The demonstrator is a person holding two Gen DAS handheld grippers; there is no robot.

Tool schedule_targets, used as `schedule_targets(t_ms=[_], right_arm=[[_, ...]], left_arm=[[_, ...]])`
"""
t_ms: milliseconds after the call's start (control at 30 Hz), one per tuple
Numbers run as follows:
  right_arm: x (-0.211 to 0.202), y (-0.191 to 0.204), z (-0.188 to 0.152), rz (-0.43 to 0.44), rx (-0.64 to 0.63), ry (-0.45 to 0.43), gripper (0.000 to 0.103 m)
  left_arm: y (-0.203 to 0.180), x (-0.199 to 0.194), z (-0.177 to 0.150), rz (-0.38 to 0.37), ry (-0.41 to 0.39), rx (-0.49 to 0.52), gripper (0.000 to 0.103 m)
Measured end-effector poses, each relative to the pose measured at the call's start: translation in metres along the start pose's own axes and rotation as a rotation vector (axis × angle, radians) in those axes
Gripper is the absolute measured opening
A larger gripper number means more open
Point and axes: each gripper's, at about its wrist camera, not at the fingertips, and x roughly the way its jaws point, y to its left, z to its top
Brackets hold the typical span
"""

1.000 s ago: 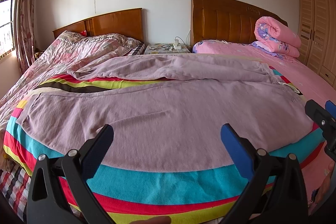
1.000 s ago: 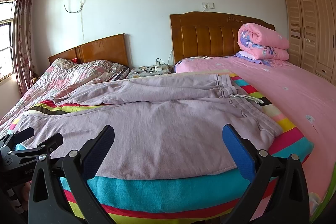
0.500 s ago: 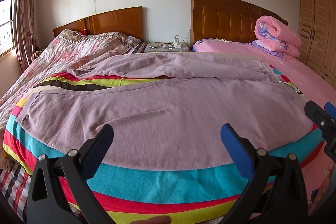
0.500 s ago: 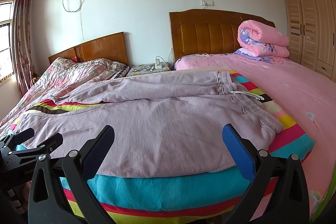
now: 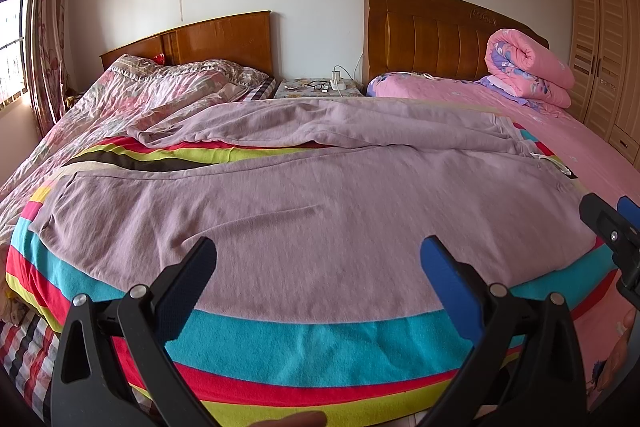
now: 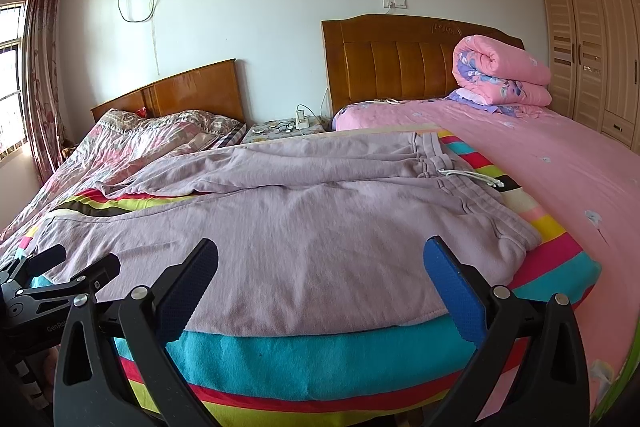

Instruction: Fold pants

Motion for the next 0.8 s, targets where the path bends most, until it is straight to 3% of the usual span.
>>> schedule_targets(t_ms=[800], right_arm=[[0.0033,0.0006,-0.002,0.009,0.016,0.03,0.099]], left_arm=[[0.0,0.0002,0.0,-0.001,0.001,0.0,0.102]])
